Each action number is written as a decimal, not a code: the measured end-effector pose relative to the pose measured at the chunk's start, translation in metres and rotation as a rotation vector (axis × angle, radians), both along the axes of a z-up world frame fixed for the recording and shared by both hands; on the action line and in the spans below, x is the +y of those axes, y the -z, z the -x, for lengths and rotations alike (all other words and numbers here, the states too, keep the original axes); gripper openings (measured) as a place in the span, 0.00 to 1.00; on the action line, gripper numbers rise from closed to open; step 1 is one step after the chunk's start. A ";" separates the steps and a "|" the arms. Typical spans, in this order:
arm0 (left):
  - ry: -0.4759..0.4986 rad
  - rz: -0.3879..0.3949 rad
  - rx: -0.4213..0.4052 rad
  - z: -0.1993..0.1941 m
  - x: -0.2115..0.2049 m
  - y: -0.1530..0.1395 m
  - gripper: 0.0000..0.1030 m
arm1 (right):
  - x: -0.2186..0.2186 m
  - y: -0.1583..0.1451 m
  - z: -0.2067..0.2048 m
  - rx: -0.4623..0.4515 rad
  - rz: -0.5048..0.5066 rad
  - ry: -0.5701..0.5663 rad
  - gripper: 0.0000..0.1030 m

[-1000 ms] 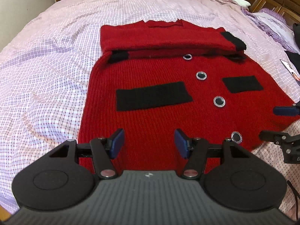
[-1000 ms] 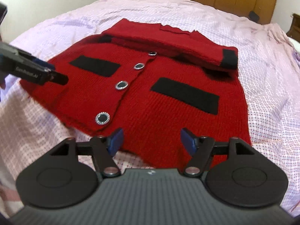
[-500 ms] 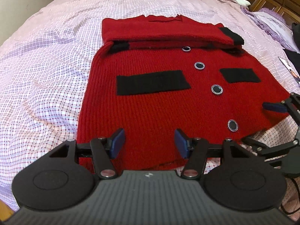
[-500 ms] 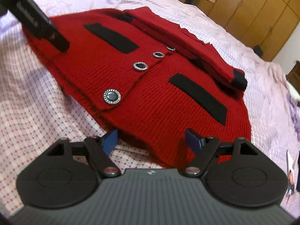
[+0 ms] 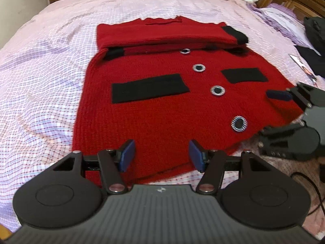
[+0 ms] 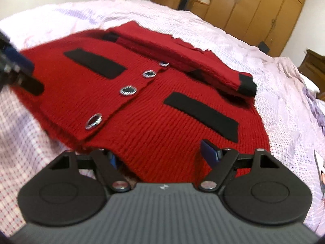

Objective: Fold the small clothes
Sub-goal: 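Withdraw both open tools and move them to the cardigan hem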

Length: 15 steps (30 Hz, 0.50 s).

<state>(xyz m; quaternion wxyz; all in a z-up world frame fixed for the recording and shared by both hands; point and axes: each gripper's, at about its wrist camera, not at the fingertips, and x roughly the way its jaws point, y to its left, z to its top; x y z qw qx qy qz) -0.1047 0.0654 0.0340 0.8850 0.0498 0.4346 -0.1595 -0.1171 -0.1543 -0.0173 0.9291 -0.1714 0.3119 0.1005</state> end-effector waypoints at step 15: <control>0.210 -0.097 -0.076 0.022 -0.043 -0.001 0.71 | -0.026 -0.028 -0.012 -0.053 -0.202 0.104 0.76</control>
